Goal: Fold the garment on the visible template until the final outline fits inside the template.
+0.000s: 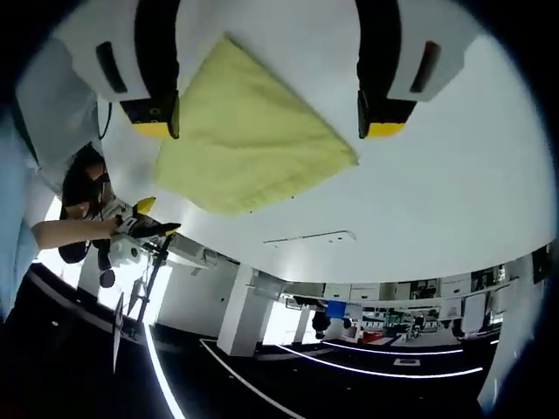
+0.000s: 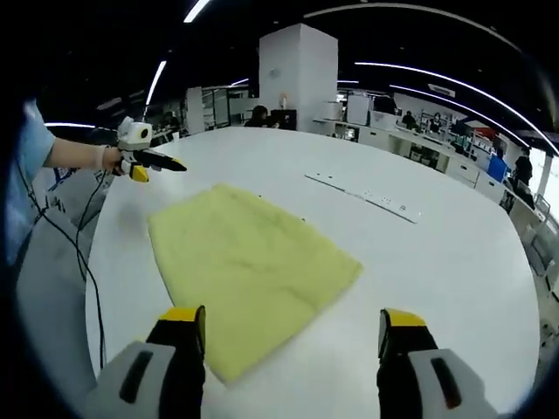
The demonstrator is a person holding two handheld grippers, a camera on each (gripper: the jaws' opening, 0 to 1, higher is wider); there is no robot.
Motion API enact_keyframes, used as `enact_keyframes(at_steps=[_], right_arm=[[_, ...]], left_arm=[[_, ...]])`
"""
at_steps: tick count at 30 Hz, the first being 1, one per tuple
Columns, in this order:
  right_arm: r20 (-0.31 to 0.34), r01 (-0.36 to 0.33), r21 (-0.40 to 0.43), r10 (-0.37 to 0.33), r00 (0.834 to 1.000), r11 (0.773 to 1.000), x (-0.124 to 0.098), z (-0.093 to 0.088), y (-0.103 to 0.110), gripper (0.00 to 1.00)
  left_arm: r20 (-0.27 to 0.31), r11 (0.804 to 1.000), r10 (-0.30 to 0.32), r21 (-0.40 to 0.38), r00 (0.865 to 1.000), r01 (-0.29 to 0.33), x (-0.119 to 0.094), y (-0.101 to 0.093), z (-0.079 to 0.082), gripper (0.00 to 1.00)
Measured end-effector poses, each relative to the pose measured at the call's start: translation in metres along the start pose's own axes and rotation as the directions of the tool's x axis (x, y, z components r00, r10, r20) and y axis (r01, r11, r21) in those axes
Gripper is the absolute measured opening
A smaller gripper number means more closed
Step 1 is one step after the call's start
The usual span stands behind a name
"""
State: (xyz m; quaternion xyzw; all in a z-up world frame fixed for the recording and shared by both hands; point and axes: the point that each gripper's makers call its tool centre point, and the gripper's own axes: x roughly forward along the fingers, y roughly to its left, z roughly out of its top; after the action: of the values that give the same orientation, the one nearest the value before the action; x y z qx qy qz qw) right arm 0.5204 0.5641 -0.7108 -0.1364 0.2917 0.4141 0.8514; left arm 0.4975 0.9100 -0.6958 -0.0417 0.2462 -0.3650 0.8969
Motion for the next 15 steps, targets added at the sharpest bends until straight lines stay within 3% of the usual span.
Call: enact_keyframes(at_steps=[8, 15], right_arm=[[-0.011, -0.019, 0.031, 0.019, 1.000, 0.999, -0.007, -0.015, 0.015, 0.76], [-0.040, -0.031, 0.060, 0.034, 0.999, 0.998, -0.007, -0.033, 0.022, 0.60]], left_arm=[[-0.052, 0.999, -0.049, -0.024, 0.997, 0.047, -0.011, -0.016, -0.029, 0.70], [-0.129, 0.997, -0.071, -0.039, 0.989, 0.066, -0.018, -0.026, -0.060, 0.58]])
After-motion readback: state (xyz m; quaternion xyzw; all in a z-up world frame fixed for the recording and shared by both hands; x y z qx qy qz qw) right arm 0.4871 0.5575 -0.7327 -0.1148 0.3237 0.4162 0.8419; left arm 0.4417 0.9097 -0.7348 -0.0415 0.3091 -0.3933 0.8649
